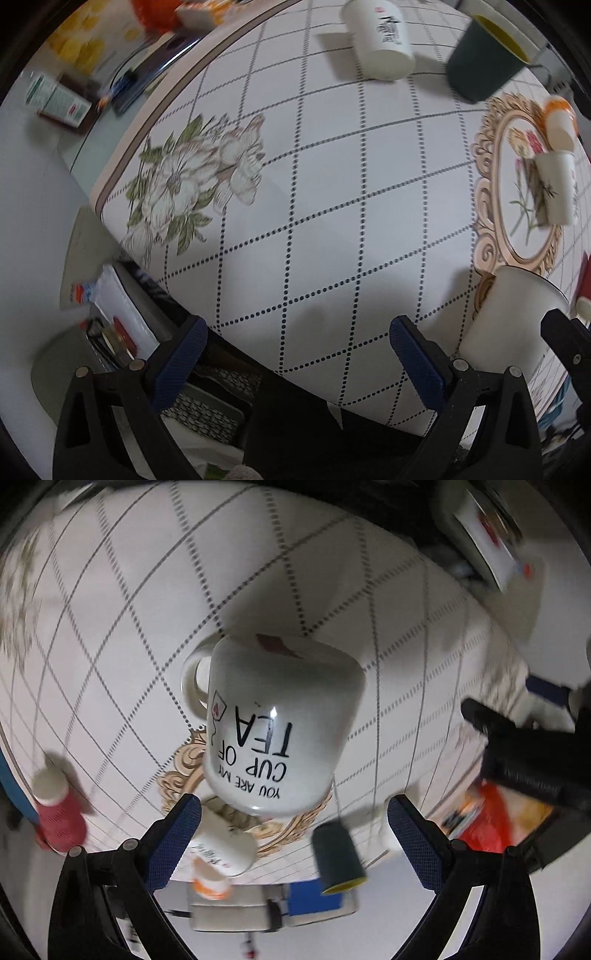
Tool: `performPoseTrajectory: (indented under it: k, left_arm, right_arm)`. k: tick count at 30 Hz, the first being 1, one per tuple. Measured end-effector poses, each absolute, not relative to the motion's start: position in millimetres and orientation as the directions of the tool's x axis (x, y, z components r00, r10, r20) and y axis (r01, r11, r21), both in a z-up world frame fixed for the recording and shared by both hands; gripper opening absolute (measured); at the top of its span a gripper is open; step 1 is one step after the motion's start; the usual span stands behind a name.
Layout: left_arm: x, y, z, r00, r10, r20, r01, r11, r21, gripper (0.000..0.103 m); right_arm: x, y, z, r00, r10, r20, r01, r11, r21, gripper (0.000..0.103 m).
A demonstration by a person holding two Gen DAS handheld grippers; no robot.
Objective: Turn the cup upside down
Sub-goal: 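Grasp the white mug with the right tool and lift it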
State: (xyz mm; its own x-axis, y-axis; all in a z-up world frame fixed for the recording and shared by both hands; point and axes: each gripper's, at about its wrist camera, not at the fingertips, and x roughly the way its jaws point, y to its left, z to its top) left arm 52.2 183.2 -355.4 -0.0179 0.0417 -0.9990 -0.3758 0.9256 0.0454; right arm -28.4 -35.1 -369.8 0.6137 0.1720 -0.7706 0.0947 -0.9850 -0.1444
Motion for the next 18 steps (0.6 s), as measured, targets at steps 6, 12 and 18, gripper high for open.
performPoseTrajectory:
  k: [6, 12, 18]
  left_arm:
    - [48.0, 189.1, -366.1, -0.037, 0.038, -0.999, -0.413, 0.91, 0.05, 0.102]
    - [48.1, 190.6, -369.3, -0.042, 0.042, -0.998, -0.425, 0.903, 0.056, 0.102]
    - [50.8, 188.9, -368.4, -0.046, 0.051, -0.998, -0.422, 0.904, 0.066, 0.102]
  right_arm:
    - [-17.3, -41.1, -378.5, 0.569, 0.156, -0.807, 0.168, -0.983, -0.071, 0.102]
    - [-14.4, -45.2, -385.7, 0.534, 0.152, -0.832, 0.215, -0.976, -0.04, 0.102]
    - [-28.5, -48.5, -393.5, 0.517, 0.151, -0.842, 0.185, -0.981, -0.063, 0.099]
